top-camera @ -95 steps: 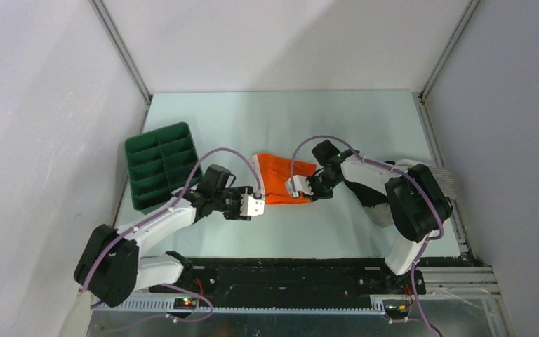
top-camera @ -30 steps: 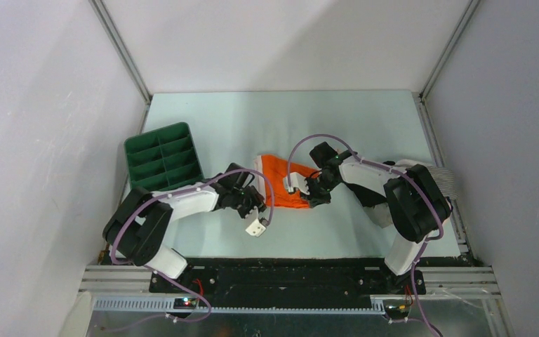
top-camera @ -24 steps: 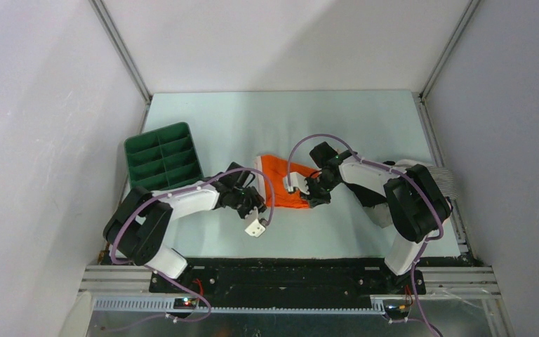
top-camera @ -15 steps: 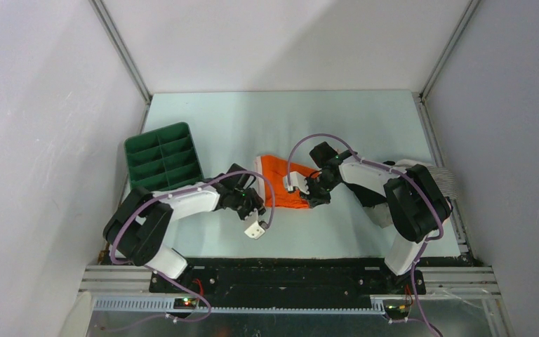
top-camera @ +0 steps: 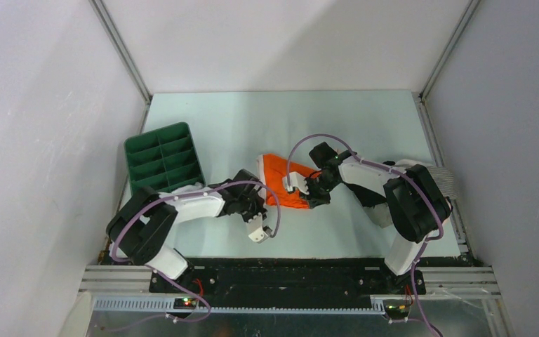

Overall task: Roll the underwear
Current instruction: Fold the underwear at the center of the board.

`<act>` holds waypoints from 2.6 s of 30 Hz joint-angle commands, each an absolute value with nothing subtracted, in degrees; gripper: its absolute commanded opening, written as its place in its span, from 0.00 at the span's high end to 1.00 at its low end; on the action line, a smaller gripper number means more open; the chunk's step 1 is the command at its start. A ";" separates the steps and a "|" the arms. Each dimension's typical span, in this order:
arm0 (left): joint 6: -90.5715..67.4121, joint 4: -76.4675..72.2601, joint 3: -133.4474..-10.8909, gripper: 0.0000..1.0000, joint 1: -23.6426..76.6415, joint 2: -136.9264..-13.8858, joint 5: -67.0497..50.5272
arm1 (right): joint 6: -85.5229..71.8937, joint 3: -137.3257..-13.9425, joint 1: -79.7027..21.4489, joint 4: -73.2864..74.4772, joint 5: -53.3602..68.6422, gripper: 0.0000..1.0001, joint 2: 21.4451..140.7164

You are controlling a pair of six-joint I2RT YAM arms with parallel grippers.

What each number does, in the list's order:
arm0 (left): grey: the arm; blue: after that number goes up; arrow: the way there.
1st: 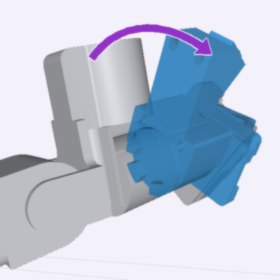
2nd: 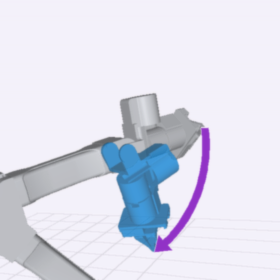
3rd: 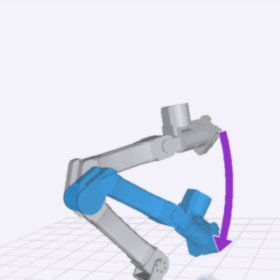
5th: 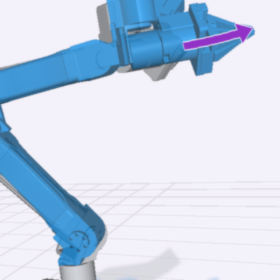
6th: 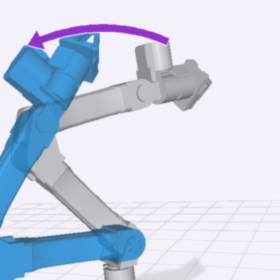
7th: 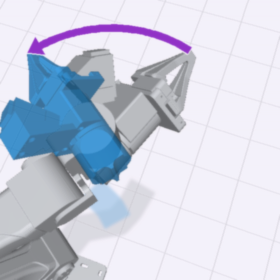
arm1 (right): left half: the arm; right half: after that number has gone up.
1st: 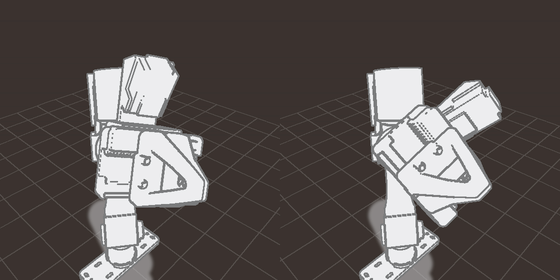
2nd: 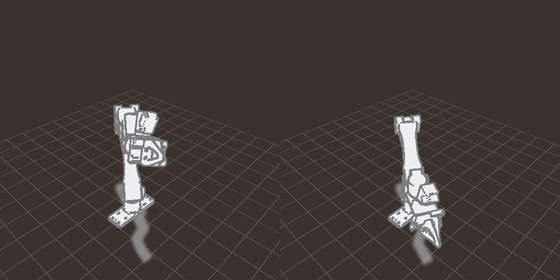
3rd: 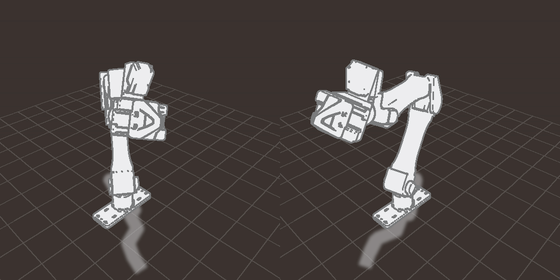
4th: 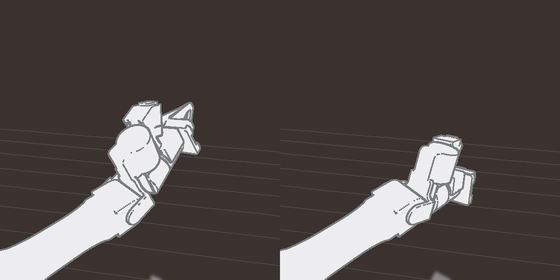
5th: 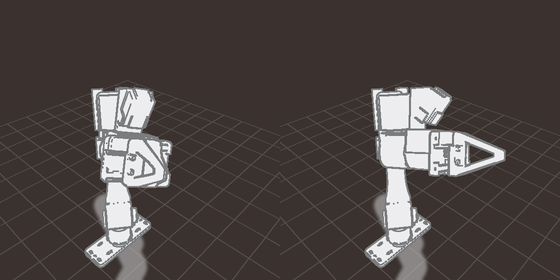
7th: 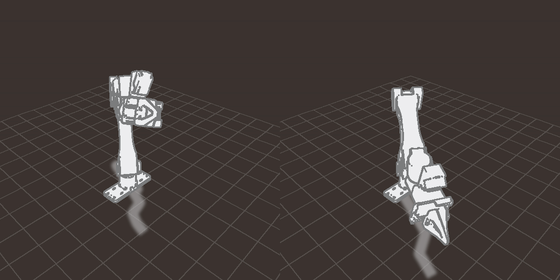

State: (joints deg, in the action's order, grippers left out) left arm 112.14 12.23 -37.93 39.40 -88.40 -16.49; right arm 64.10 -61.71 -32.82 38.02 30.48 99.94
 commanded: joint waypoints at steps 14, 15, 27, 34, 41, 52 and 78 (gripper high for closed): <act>79.77 29.24 -53.14 1.00 38.67 -91.16 -24.44 | 57.93 -61.56 -32.51 37.61 31.13 1.00 89.92; 79.52 30.18 -53.07 1.00 38.52 -90.11 -24.61 | 57.73 -61.59 -32.47 38.41 30.88 1.00 89.52; 75.43 41.02 -57.19 1.00 35.40 -87.79 -29.66 | 60.65 -61.61 -29.91 47.66 34.28 1.00 87.16; 71.89 46.20 -62.34 1.00 33.76 -90.02 -33.34 | 62.52 -62.46 -29.31 53.59 37.59 1.00 88.76; 71.85 56.02 -72.99 1.00 32.56 -96.63 -36.50 | 59.92 -67.45 -24.64 56.98 42.14 1.00 94.28; 69.74 57.44 -89.67 1.00 30.65 -109.79 -34.10 | 55.77 -77.33 -18.29 62.07 45.75 1.00 105.21; 55.73 48.43 -105.67 1.00 28.67 -123.81 -25.81 | 44.75 -93.33 -13.45 65.22 44.56 1.00 124.14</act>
State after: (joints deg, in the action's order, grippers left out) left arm 59.86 52.31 -103.15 28.95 -123.13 -27.92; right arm 46.46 -91.33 -13.72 63.83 44.45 123.26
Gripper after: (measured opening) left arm 0.009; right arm 0.020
